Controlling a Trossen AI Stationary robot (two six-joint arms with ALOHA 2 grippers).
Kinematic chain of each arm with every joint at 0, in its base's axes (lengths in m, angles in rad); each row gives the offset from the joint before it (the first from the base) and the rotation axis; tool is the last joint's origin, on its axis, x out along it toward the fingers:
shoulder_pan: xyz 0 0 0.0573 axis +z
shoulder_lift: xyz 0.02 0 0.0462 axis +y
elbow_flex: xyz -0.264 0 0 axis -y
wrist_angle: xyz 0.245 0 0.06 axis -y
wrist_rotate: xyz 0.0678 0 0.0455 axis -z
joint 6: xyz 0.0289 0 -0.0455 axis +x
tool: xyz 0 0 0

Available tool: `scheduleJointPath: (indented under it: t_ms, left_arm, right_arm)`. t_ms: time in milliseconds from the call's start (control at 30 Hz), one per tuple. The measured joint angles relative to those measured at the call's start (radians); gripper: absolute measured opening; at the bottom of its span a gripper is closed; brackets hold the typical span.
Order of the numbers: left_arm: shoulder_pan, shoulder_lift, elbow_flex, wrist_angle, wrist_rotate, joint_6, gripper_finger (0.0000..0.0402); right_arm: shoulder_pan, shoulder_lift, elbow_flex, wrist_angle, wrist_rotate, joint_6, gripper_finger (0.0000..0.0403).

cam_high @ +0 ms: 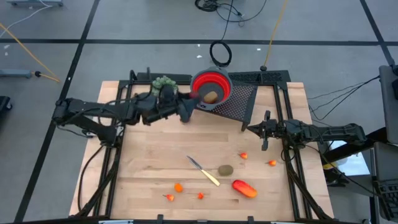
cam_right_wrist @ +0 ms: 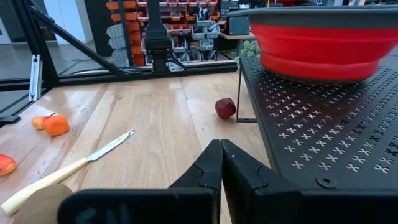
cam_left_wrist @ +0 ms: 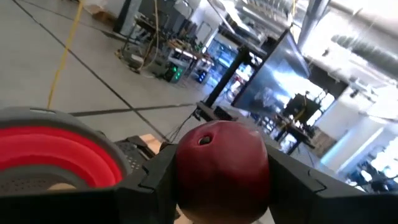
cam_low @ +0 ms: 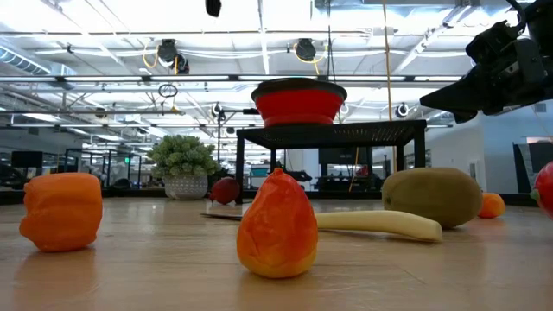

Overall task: Pick & Place Fruit
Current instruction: Put the red pomegranate into the red strainer bowl on the shelf

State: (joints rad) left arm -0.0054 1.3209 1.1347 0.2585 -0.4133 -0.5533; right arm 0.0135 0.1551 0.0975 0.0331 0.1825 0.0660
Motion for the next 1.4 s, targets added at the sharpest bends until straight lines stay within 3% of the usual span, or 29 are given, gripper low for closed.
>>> scheduleJointPath:
  t_ms: [267,600,1100,1400]
  left_arm:
    - [0.156,0.002,0.060,-0.177,0.174,0.011,0.0184]
    - [0.252,0.026,0.190,-0.360,0.187,0.144,0.0184]
    - [0.350,0.372,0.620,-0.769,0.288,0.339,0.0184]
    - [0.378,0.549,0.771,-0.935,0.327,0.398,0.0184]
  right_arm:
    - [0.000,0.000,0.000,0.000,0.000,0.000,0.0000]
    - [0.000,0.000,0.000,0.000,0.000,0.000,0.0000]
    - [0.000,0.000,0.000,0.000,0.005,0.001,0.0000]
    - [0.000,0.000,0.000,0.000,0.004,0.001,0.0000]
